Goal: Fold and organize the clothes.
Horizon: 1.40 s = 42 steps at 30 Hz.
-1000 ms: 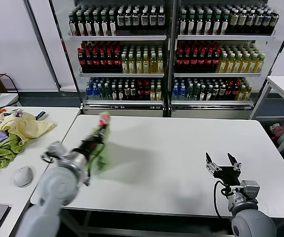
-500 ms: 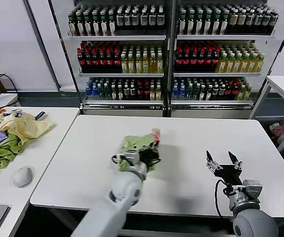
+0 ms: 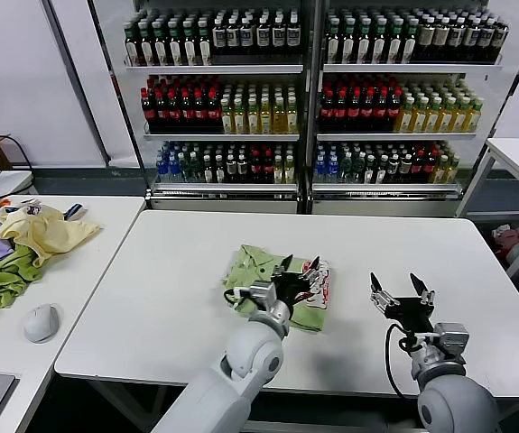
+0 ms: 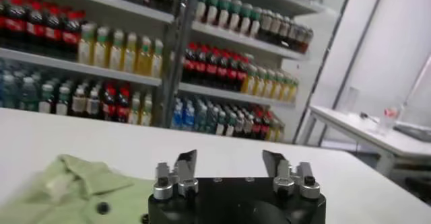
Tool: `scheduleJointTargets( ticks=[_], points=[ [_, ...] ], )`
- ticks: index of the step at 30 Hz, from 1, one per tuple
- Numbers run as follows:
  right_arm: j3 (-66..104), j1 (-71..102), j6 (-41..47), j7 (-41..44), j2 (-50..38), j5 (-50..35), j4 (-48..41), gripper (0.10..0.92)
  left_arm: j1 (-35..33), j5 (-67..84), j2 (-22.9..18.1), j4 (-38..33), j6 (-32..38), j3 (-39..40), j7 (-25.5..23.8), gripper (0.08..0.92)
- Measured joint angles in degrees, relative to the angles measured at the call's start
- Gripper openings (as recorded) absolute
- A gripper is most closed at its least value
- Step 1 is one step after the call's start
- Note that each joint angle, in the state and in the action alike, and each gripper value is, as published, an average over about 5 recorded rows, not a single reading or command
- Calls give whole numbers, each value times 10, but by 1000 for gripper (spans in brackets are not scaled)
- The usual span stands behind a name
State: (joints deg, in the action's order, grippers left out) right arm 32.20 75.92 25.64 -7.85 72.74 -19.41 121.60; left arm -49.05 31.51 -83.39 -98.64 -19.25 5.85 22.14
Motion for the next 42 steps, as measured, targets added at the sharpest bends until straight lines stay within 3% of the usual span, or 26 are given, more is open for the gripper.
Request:
scheduleJointTargets(
  ticks=[6,16,25,31,42],
  points=[
    [-53,-36,-1,-20,21,22,-51,823,-64,-25,43,-63,21,-60,9,820],
    [-128,-103,7,-50,68,59,-165,823,-192,-79,87,-153,55,-173,24,823],
    [-159,-153,12,-57,101,68,-244,816,-268,-106,102,-194,73,-224,32,823],
    [-165,-176,9,-57,105,67,-278,681,-294,-116,106,-209,77,-236,33,823],
    [-159,-222,3,-39,78,69,-323,335,-313,-132,107,-215,80,-241,34,823]
  ],
)
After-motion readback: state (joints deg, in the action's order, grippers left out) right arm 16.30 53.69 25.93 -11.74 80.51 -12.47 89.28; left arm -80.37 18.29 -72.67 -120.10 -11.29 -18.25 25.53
